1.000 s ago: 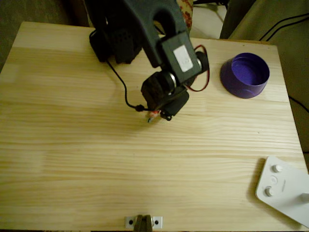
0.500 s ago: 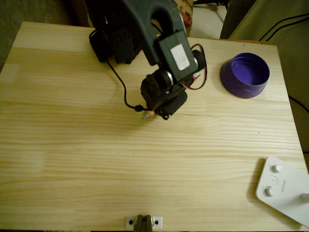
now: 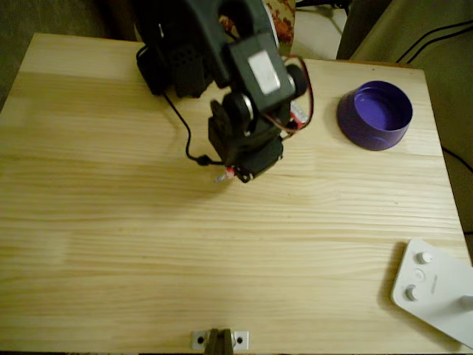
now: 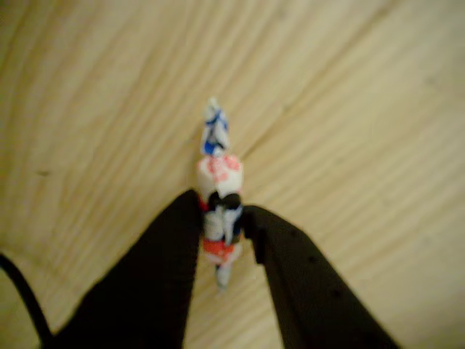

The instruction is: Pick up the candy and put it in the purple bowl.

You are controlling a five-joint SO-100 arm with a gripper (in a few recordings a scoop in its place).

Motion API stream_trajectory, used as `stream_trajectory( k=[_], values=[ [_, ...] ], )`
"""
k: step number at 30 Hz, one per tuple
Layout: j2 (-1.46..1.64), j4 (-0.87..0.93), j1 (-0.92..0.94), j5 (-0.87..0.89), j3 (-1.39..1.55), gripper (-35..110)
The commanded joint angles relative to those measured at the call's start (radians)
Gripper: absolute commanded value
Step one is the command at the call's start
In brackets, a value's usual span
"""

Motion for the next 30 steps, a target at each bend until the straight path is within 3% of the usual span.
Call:
stream_trajectory(
  k=[1, 15, 30],
  values=[
    [0.173, 0.094, -0.009, 0.133, -0.066, 2],
    [0.497, 0.112, -0.288, 0.851, -0.179, 1],
    [0.379, 0.1, -0.726, 1.221, -0.482, 1]
  ],
)
